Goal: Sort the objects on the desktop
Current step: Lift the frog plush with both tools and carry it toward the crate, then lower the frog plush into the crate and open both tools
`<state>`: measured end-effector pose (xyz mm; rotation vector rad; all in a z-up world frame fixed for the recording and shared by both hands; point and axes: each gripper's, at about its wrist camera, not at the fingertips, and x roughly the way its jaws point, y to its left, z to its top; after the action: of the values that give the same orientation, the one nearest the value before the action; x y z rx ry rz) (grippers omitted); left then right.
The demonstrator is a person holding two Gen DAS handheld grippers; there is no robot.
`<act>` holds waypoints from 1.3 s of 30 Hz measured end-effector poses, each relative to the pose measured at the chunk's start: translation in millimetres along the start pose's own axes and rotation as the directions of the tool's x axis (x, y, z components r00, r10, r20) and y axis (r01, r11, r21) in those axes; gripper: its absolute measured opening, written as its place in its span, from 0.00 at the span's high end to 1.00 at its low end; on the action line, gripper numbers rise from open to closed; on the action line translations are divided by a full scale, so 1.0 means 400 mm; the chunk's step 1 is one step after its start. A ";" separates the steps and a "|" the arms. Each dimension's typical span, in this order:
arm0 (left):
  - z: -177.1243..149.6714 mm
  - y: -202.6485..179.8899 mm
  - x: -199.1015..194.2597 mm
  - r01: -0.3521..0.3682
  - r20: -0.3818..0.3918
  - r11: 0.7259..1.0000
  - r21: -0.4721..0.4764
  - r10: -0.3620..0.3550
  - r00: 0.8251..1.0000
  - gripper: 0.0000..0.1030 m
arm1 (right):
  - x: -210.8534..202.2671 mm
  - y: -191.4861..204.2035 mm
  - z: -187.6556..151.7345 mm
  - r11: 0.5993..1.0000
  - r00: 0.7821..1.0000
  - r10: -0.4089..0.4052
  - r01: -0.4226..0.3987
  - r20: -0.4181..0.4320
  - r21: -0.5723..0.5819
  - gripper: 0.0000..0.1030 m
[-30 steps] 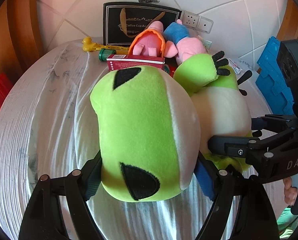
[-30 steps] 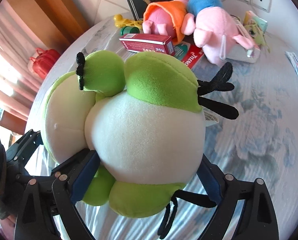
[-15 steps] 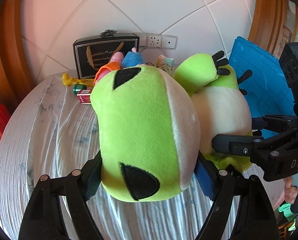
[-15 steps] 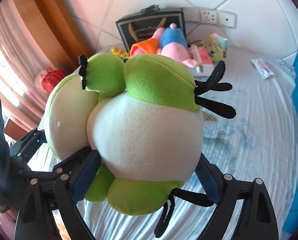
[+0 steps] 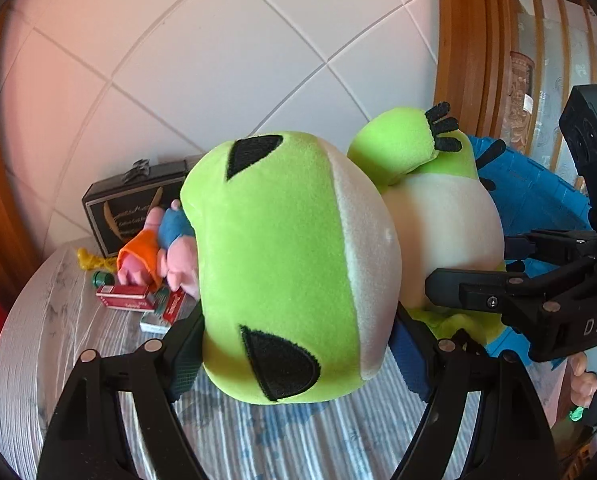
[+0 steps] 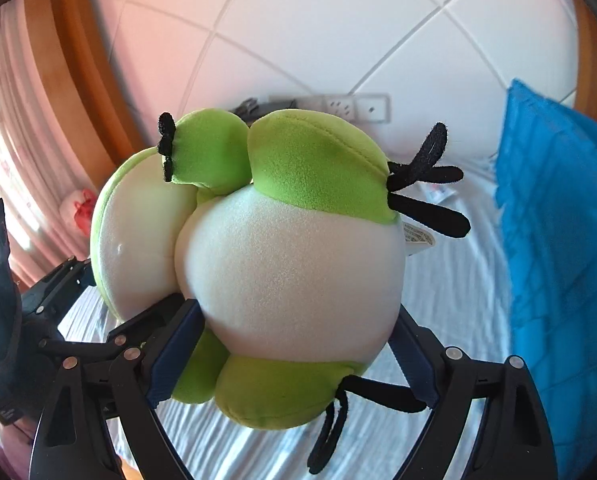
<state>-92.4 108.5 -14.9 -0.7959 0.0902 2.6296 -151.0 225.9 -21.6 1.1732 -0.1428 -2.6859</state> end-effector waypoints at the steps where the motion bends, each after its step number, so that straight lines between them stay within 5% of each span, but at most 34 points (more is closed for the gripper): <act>1: 0.015 -0.024 0.000 0.007 0.010 1.000 0.008 -0.007 1.000 0.22 | -0.026 -0.019 0.007 1.000 1.000 -0.012 0.012 0.019 -0.002 0.12; 14: 0.177 -0.322 -0.034 0.108 0.127 0.986 0.125 -0.124 0.984 0.22 | -0.304 -0.229 0.036 0.990 0.975 -0.134 0.122 0.179 0.077 0.12; 23: 0.292 -0.562 -0.018 0.219 0.118 0.956 0.194 -0.244 0.963 0.22 | -0.495 -0.392 0.010 0.966 0.933 -0.241 0.206 0.266 0.154 0.12; 30: 0.350 -0.797 0.049 0.286 0.024 0.918 0.277 -0.304 0.952 0.22 | -0.609 -0.583 -0.032 0.928 0.915 -0.312 0.237 0.254 0.286 0.12; 39: 0.368 -1.009 0.217 0.362 -0.232 0.876 0.319 -0.298 0.926 0.22 | -0.640 -0.827 -0.117 0.862 0.922 -0.354 0.257 0.155 0.438 0.12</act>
<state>-80.3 535.8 81.2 -0.8274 0.4290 2.1294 3.5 605.8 73.1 1.0506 -0.6387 -3.1830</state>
